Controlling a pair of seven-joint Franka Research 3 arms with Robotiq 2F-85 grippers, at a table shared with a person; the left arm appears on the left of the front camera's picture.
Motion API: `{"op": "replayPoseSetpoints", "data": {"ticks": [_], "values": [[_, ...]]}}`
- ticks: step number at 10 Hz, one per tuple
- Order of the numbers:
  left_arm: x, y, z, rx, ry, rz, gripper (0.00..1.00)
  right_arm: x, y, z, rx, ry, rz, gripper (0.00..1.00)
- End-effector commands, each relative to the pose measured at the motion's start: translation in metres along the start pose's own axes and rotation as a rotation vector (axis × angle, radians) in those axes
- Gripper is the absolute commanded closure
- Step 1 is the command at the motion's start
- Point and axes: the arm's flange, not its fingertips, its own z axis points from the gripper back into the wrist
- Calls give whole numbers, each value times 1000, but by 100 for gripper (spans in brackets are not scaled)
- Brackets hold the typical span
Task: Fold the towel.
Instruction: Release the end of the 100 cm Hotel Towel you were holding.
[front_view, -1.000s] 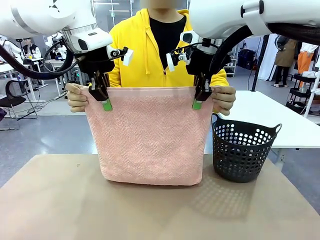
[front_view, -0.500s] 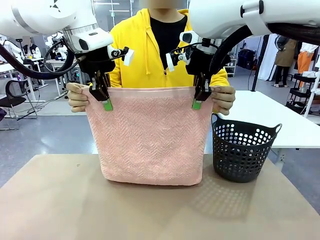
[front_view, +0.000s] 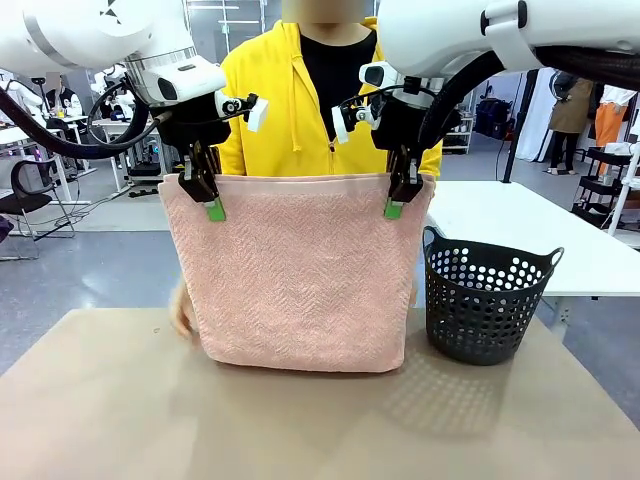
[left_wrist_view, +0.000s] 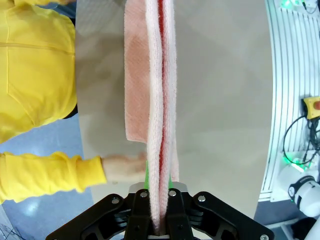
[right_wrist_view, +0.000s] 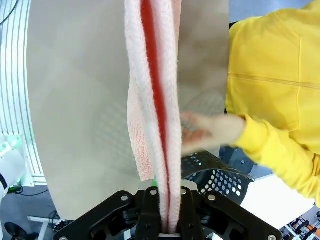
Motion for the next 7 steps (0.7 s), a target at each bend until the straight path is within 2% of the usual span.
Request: {"op": "replayPoseSetpoints", "data": {"ticks": [1, 7], "values": [[0, 1, 2, 9, 9, -2, 100, 0, 0, 1, -5, 7, 5, 100], [0, 1, 2, 9, 9, -2, 100, 0, 0, 1, -5, 7, 5, 100]]}}
